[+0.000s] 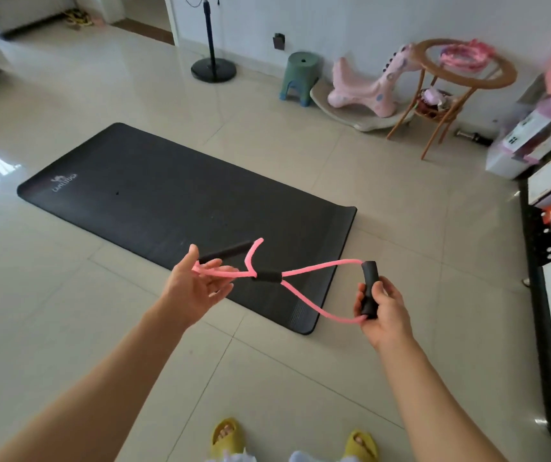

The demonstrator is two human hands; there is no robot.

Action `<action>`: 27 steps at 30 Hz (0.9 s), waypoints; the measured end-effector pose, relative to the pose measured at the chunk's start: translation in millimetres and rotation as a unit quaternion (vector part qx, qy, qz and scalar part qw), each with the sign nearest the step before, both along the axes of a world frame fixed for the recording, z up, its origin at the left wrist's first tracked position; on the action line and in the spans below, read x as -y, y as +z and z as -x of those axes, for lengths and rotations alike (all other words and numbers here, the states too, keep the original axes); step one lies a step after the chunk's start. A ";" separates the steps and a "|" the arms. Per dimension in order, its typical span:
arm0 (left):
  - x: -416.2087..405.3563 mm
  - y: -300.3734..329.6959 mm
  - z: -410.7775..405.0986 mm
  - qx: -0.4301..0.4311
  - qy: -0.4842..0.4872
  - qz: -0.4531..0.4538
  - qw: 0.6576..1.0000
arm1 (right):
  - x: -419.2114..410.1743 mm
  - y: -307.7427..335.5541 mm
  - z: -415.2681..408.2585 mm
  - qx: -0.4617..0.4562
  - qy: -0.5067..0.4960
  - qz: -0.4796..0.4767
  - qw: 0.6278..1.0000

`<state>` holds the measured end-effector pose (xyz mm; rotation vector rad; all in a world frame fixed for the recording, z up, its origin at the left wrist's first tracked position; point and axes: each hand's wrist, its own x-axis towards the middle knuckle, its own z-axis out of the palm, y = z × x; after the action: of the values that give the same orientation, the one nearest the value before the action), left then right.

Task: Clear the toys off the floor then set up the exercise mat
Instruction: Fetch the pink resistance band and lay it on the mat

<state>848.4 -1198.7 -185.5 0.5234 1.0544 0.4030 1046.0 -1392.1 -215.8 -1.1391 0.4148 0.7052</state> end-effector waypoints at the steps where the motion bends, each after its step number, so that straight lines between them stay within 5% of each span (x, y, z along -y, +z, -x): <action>1: -12.7 -1.6 9.9 -0.004 -0.004 -0.001 1.000 | -11.8 -0.7 6.7 0.003 0.004 0.006 1.000; 27: -383.7 -32.3 -0.8 -0.129 -0.030 -0.075 0.988 | -353.7 -27.4 -9.9 -0.033 0.040 0.091 0.994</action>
<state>849.2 -815.0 -217.9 0.7555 1.2601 0.3705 1055.9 -1038.3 -243.2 -1.3127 0.5005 0.7883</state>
